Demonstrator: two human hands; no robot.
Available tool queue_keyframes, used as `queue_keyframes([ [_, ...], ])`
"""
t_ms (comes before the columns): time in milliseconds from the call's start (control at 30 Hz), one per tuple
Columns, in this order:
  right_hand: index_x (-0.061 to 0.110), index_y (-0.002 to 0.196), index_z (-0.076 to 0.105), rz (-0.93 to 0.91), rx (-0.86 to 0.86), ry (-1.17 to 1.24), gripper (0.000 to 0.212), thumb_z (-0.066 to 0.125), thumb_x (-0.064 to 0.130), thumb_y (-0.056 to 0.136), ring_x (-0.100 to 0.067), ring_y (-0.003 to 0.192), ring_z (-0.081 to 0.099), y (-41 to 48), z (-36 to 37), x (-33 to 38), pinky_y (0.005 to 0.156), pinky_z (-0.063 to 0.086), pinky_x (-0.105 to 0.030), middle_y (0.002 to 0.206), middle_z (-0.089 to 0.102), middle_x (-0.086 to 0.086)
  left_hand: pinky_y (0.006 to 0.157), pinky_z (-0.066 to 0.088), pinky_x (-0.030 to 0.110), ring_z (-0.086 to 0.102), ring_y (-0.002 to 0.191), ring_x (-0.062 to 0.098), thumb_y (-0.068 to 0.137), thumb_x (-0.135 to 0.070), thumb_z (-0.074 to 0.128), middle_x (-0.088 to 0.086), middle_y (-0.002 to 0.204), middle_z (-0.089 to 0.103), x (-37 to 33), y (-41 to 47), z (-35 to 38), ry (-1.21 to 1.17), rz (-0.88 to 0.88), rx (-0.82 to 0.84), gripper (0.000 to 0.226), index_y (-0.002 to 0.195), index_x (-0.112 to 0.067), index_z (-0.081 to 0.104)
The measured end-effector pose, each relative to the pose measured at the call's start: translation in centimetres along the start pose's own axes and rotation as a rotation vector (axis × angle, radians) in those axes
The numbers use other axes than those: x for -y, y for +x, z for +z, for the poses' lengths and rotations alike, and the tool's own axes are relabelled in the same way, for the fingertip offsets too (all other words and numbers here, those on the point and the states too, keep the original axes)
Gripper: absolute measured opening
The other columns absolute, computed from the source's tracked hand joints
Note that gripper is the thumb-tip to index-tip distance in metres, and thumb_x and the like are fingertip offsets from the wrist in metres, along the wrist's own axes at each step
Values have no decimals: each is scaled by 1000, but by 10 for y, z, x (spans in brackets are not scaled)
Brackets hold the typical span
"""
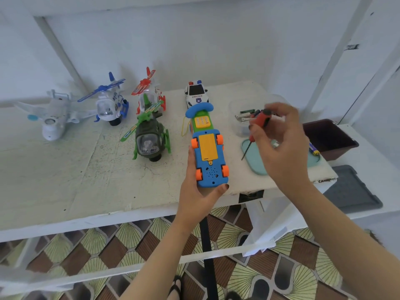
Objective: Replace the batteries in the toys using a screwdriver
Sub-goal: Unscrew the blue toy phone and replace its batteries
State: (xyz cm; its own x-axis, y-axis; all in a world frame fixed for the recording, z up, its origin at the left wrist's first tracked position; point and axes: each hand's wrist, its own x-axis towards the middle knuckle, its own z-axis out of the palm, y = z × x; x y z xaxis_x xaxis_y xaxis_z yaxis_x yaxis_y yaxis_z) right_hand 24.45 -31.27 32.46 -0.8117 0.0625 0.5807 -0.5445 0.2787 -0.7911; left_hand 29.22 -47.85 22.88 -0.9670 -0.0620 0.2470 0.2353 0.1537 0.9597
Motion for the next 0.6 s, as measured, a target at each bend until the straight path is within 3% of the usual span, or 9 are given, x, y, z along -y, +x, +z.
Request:
queue_keyframes([
  [133, 16, 119, 43, -134, 66, 133, 35, 59, 1, 92, -11, 78, 70, 4, 5, 33, 80, 55, -24, 99, 69, -7, 94, 50, 20, 54, 123, 0, 81, -3, 75, -35, 133, 50, 0, 1, 1, -6, -3, -17, 99, 150, -33, 9],
  [267, 22, 115, 42, -196, 193, 138, 34, 58, 1, 92, -7, 78, 70, 4, 14, 39, 79, 54, -19, 96, 67, 3, 87, 51, 16, 60, 112, -3, 80, 7, 72, -38, 122, 55, 1, 2, 4, -22, -14, -38, 100, 148, -34, 11],
  [433, 19, 116, 43, -259, 248, 40, 31, 58, 5, 92, -2, 86, 68, 0, 18, 30, 80, 51, -12, 93, 64, 7, 91, 52, 23, 61, 116, 6, 80, 3, 75, -32, 127, 57, 2, 2, 3, -37, -18, -45, 101, 149, -35, 12],
  [533, 20, 115, 42, -258, 255, 14, 32, 59, 5, 92, 2, 91, 66, 0, 19, 27, 81, 51, -11, 94, 64, 8, 94, 53, 30, 61, 118, 10, 76, -17, 79, -27, 130, 57, 0, 2, 2, -66, -27, -48, 101, 151, -34, 12],
  [600, 21, 115, 42, -257, 263, -4, 33, 60, 6, 92, 2, 90, 66, -1, 19, 26, 81, 50, -10, 95, 64, 8, 94, 53, 31, 61, 118, 10, 76, -19, 77, -25, 130, 58, 0, 1, 1, -74, -30, -41, 101, 152, -30, 11],
])
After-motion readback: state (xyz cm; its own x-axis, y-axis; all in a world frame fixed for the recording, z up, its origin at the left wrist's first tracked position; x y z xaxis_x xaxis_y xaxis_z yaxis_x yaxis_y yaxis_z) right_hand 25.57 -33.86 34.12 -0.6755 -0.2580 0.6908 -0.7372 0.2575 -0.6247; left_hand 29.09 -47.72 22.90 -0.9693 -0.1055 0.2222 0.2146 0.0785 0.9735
